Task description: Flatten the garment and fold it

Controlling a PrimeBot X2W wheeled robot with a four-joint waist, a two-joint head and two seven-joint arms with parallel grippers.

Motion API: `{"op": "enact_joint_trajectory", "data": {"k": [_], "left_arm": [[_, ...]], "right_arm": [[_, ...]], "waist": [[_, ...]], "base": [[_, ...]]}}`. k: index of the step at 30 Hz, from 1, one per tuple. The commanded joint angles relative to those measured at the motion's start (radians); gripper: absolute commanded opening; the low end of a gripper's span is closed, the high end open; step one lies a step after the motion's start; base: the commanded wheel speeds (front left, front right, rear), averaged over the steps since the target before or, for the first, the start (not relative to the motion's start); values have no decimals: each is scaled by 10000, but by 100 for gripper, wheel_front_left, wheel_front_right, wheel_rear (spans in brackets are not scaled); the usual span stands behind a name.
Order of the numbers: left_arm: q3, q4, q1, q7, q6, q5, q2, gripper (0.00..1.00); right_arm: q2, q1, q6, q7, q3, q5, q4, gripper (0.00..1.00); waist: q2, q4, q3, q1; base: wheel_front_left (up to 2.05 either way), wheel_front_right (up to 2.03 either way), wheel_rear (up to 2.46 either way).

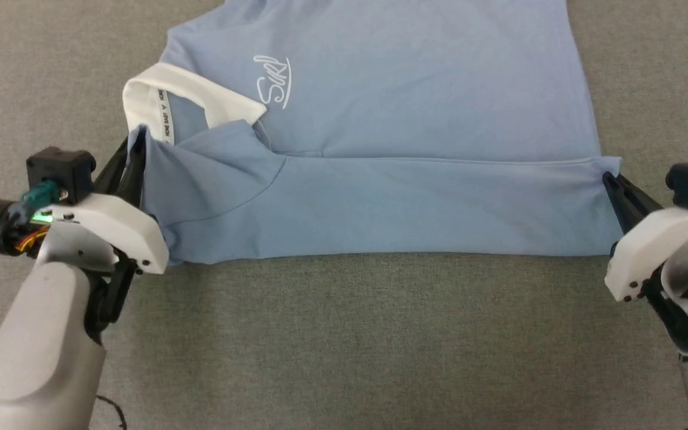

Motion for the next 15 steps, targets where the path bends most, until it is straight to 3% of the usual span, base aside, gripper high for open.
{"op": "enact_joint_trajectory", "data": {"k": [1, 11, 12, 13, 14, 15], "left_arm": [[-13, 172, -152, 238, -62, -80, 98, 0], [-121, 1190, -290, 3182, -868, -1512, 454, 0], [-78, 1177, -265, 3335, -890, -1687, 427, 16], [-19, 1160, -242, 3439, -881, -1825, 405, 50], [25, 1115, -226, 3442, -858, -1886, 396, 100], [82, 1051, -208, 3348, -812, -1914, 379, 100]], "right_arm": [[-69, -211, -21, 196, 54, 113, 47, 0], [-415, -1332, -21, 3336, 413, 1408, 517, 0], [-405, -1395, -21, 3644, 347, 1497, 570, 0], [-375, -1438, -21, 3940, 263, 1572, 608, 0], [-346, -1476, -21, 4137, 179, 1608, 592, 0], [-311, -1510, -21, 4203, 77, 1609, 531, 68]], "waist": [[0, -48, 207, -2], [0, -59, 558, -2], [0, -50, 558, -2], [0, -39, 546, -2], [0, -22, 517, -2], [0, -3, 481, -2]], "base": [[0, 0, 0], [0, 0, 0], [0, 0, 0], [0, 0, 0], [0, 0, 0], [0, 0, 0]]}}
